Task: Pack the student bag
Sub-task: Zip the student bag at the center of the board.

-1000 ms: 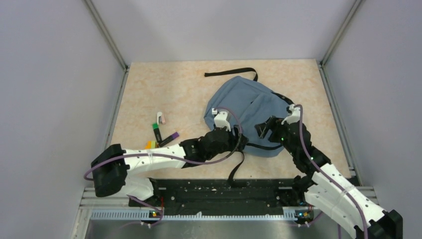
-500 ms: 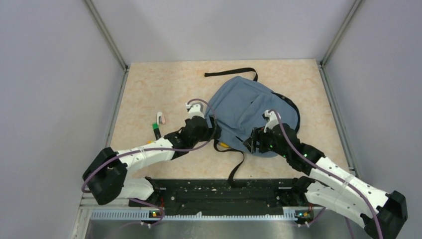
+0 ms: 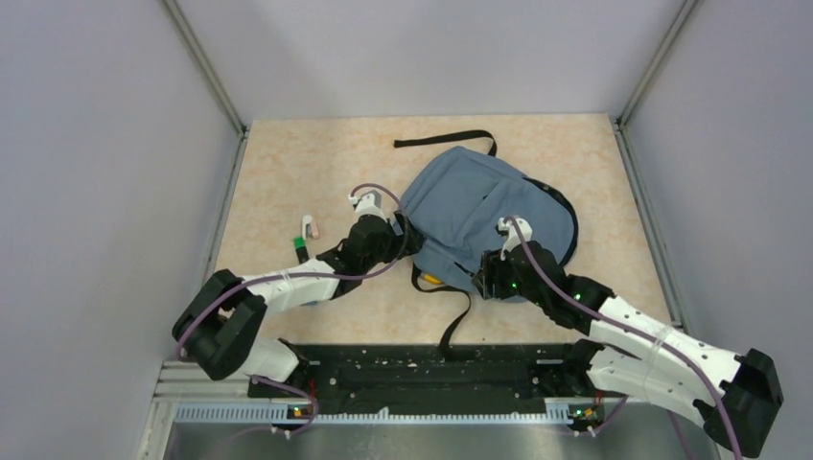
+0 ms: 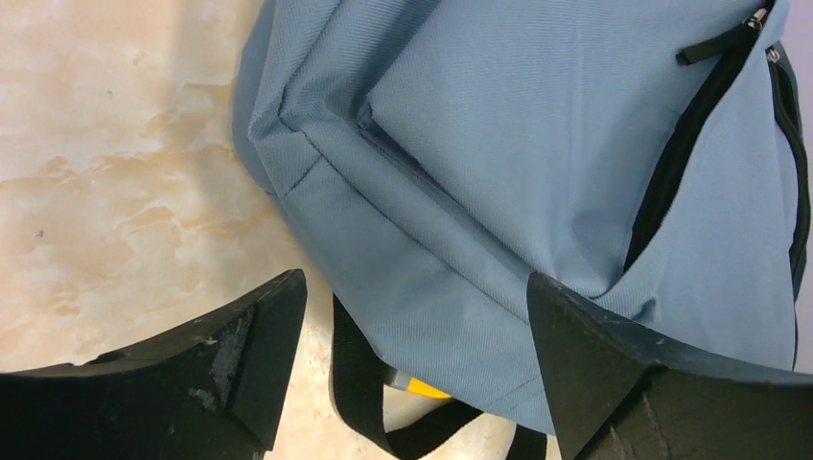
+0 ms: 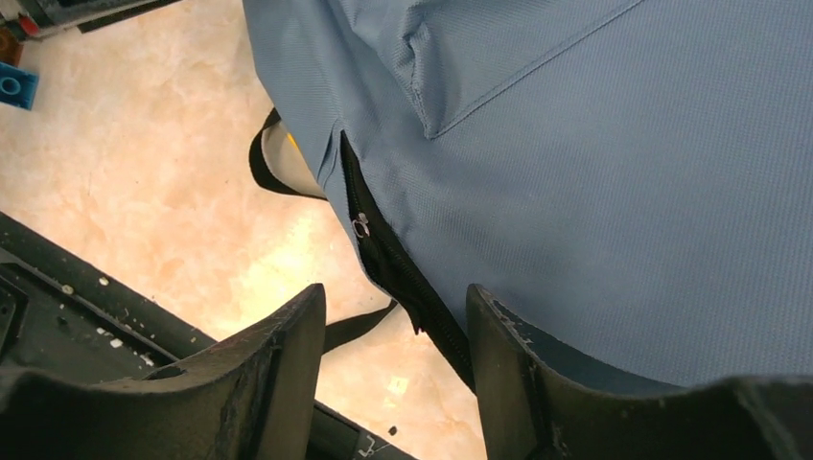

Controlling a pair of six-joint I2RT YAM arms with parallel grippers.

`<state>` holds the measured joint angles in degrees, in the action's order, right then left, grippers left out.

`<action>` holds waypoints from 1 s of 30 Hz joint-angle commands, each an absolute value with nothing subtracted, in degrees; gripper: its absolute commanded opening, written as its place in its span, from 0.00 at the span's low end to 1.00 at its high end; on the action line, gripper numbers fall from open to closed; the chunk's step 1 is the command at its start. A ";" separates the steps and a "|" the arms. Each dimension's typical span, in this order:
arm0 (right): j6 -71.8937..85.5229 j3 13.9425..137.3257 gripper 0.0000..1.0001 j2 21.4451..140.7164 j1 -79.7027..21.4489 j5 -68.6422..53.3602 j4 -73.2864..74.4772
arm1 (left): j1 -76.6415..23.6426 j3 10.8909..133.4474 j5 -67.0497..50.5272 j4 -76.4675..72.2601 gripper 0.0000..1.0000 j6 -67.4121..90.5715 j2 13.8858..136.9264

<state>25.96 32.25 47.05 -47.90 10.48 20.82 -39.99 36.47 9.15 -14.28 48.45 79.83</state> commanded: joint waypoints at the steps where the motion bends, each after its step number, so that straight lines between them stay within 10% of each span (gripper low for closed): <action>1: 24.81 33.84 0.53 48.66 -48.85 10.73 17.47 | -38.61 37.04 6.96 -20.51 0.89 50.49 81.61; 17: 25.66 33.60 0.19 52.89 -49.00 13.04 15.86 | -37.63 40.96 5.36 -20.75 0.71 50.10 90.78; 22: 25.42 34.03 0.01 52.75 -49.00 13.23 16.64 | -37.56 42.18 6.07 -21.37 0.49 50.10 93.28; 30: 25.14 34.50 0.00 50.99 -49.00 16.08 18.53 | -36.48 50.88 8.60 -19.20 0.02 46.57 96.61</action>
